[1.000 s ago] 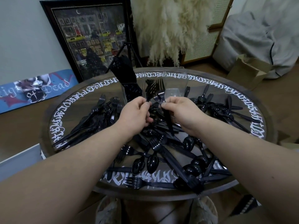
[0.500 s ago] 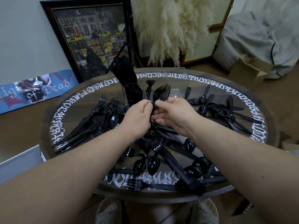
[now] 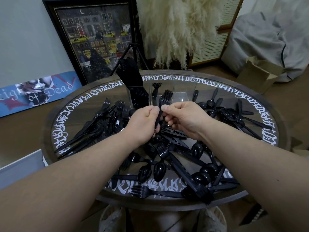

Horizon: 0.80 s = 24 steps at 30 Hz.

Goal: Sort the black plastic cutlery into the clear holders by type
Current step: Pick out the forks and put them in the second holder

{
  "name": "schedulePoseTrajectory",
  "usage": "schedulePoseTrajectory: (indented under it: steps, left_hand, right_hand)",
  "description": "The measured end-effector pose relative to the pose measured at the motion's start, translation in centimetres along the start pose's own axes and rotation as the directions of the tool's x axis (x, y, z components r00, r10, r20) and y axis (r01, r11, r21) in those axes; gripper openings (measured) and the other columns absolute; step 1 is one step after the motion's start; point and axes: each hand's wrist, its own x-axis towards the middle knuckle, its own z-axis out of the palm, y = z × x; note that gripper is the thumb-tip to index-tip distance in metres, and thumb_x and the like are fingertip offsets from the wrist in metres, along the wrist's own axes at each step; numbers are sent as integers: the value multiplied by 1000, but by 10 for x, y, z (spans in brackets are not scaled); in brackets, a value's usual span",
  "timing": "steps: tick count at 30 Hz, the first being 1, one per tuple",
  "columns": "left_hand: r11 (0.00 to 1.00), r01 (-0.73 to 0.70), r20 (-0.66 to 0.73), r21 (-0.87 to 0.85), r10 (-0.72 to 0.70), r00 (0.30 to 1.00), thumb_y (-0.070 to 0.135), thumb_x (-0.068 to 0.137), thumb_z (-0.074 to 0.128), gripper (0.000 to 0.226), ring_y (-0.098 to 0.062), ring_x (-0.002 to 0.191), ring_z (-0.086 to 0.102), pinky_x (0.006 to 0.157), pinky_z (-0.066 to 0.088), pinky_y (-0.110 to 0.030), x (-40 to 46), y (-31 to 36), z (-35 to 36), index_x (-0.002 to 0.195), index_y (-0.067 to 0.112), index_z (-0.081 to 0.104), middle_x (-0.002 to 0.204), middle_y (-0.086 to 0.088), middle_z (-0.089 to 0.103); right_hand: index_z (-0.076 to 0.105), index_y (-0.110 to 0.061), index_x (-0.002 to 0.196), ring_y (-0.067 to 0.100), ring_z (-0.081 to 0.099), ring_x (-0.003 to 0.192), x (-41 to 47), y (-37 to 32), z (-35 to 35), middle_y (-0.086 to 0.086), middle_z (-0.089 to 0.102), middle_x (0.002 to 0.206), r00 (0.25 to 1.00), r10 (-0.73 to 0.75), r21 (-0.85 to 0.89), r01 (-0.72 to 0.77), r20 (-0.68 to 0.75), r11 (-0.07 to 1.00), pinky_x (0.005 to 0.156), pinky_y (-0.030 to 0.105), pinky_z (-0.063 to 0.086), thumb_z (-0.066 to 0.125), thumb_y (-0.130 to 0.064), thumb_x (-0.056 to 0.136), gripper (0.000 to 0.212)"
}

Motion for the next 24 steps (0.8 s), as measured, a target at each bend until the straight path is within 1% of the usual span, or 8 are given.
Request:
schedulePoseTrajectory:
  steps: [7, 9, 11, 13, 17, 19, 21, 24]
  left_hand:
    - [998, -20, 99, 61, 14, 995, 30, 101, 39, 24, -14, 51, 47, 57, 40, -29, 0, 0, 1, 85, 14, 48, 58, 3, 52]
    - [998, -14, 137, 63, 5, 991, 26, 102, 38, 21, -15, 53, 53, 60, 42, -30, 0, 1, 0, 88, 14, 47, 60, 1, 49]
    - [994, -14, 159, 113, -4, 987, 26, 102, 37, 21, -14, 51, 54, 57, 44, -28, 0, 1, -1, 95, 12, 52, 62, 1, 48]
    - [976, -42, 150, 212, 10, 989, 28, 102, 37, 24, -12, 54, 51, 58, 43, -28, 1, 0, -3, 98, 15, 56, 63, 3, 50]
    - [886, -115, 94, 448, 81, 992, 32, 103, 33, 26, -12, 71, 51, 68, 39, -32, 4, 0, -8, 99, 22, 57, 68, 8, 52]
    - [862, -144, 58, 486, 133, 989, 32, 102, 33, 26, -18, 83, 56, 75, 43, -34, 7, 3, -9, 104, 23, 57, 79, 5, 60]
    - [824, -186, -19, 535, 232, 973, 31, 102, 35, 31, -21, 105, 54, 87, 42, -34, 13, 6, -10, 123, 24, 57, 107, 0, 62]
    - [740, -181, -125, 648, 338, 933, 27, 101, 37, 42, -22, 126, 35, 102, 34, -37, 24, 9, -14, 142, 20, 42, 138, 2, 45]
  right_hand:
    - [57, -12, 66, 8, 47, 50, 3, 5, -4, -2, 56, 55, 995, -18, 17, 20, -100, 1000, 50, 20, 40, 68, -17, 87, 24]
    - [59, -13, 81, 9, 52, 54, 4, 5, -6, 0, 60, 67, 982, -77, -38, 72, -172, 997, 53, 23, 45, 73, -16, 82, 15]
    - [58, -13, 108, 12, 60, 59, 4, 5, -8, 6, 64, 85, 957, -156, -65, 145, -243, 987, 59, 25, 49, 72, -10, 83, 30]
    - [57, -12, 119, 14, 63, 62, 3, 1, -8, 9, 65, 91, 935, -235, -121, 210, -265, 970, 62, 27, 53, 62, -5, 89, 31]
    - [65, -12, 101, 14, 66, 67, 0, -2, -7, 9, 68, 83, 920, -300, -223, 246, -253, 943, 72, 33, 58, 51, -1, 95, 19]
    - [67, -12, 101, 13, 66, 70, -1, -6, -9, 7, 69, 83, 904, -337, -272, 265, -264, 925, 73, 32, 59, 52, -2, 94, 19]
    - [68, -17, 100, 14, 67, 74, -2, -15, -14, 4, 70, 85, 866, -417, -356, 310, -277, 881, 72, 30, 59, 53, -3, 94, 21]
    - [69, -28, 97, 18, 68, 77, -2, -37, -32, -5, 70, 85, 688, -642, -511, 438, -338, 739, 75, 38, 58, 57, -7, 92, 25]
